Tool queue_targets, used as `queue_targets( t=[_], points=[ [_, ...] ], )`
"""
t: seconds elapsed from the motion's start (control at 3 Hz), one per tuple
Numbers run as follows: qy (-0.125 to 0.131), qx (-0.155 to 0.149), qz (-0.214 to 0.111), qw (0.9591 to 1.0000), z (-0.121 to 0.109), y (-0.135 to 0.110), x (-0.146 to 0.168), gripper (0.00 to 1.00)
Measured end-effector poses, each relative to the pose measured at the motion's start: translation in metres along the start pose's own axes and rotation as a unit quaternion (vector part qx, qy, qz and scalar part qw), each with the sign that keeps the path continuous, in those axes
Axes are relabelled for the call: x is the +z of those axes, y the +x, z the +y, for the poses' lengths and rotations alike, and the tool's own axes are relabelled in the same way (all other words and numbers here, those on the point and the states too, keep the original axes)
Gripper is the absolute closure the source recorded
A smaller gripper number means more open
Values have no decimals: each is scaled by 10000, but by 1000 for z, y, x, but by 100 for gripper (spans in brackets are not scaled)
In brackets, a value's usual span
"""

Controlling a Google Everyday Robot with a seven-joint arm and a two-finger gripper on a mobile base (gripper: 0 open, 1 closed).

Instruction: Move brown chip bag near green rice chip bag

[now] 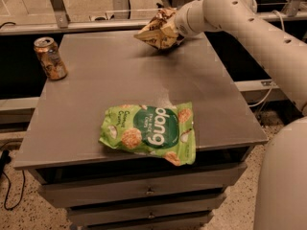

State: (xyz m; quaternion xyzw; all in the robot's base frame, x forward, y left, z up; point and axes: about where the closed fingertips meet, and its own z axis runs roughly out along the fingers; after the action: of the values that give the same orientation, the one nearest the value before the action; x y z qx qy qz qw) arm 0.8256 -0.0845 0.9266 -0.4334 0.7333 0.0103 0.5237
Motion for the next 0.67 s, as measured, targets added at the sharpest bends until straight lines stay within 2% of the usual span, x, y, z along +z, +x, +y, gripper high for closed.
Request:
queue_targets(
  t=[0.33,0.67],
  points=[
    [-183,-195,-37,9996,5,-4,-2,100],
    [-475,-561,-94,9973,21,-11,-34,100]
  ],
)
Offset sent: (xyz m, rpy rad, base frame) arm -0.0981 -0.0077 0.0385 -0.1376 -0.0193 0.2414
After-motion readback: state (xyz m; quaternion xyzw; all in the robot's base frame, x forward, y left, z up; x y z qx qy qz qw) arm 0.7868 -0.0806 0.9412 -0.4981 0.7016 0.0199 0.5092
